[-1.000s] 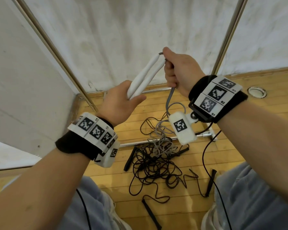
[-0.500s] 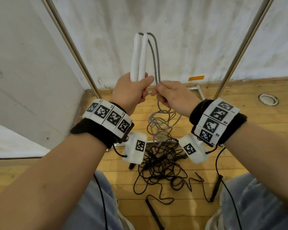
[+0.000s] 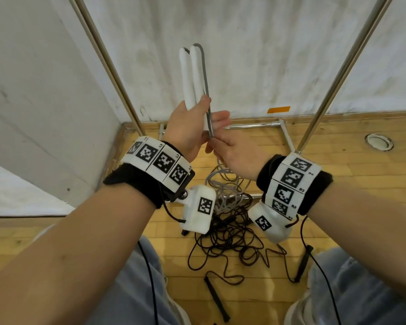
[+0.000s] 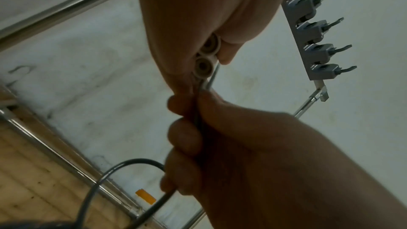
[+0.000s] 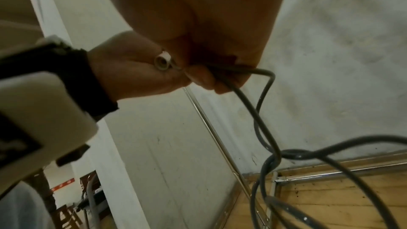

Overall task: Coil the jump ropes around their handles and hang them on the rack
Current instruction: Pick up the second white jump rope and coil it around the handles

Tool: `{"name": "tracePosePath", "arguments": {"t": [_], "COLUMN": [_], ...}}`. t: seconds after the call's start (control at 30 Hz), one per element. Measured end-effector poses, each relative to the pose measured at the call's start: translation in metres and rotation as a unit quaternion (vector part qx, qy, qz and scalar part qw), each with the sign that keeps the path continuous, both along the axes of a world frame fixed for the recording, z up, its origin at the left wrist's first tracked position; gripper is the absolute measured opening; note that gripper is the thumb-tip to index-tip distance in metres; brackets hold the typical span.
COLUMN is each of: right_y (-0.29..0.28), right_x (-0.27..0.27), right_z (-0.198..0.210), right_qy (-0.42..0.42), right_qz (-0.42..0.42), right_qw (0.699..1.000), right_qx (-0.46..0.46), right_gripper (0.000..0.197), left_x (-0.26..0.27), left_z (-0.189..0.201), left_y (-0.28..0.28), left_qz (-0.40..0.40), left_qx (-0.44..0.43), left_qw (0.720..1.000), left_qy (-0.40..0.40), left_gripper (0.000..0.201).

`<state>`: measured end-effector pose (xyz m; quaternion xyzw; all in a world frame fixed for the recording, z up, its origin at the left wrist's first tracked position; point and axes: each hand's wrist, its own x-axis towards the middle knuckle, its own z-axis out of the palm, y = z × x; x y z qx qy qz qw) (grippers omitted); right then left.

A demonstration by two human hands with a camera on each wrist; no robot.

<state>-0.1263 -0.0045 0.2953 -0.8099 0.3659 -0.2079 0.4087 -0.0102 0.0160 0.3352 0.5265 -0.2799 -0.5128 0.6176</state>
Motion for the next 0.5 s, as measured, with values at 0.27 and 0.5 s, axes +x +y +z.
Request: {"name": "tracePosePath", "arguments": {"t": [0.27, 0.5], "right_y": [0.001, -0.010], "right_x": [0.007, -0.005], "right_z": [-0.012, -0.011], "right_qy": [-0.015, 0.056], "right_qz": [-0.015, -0.018], "right_qw": [1.000, 0.998], "right_qx": [-0.006, -0.021], "right_gripper": [0.045, 0.043], "left_x": [0.008, 0.016], "left_z": [0.003, -0.004], "left_y": [-0.019, -0.028], "left_qz": [0.080, 0.168], "left_qx": [-0.008, -0.017], "left_qw": [0.996, 0.983], "left_qy": [0.024, -0.067], "left_gripper": [0.011, 0.014]}}
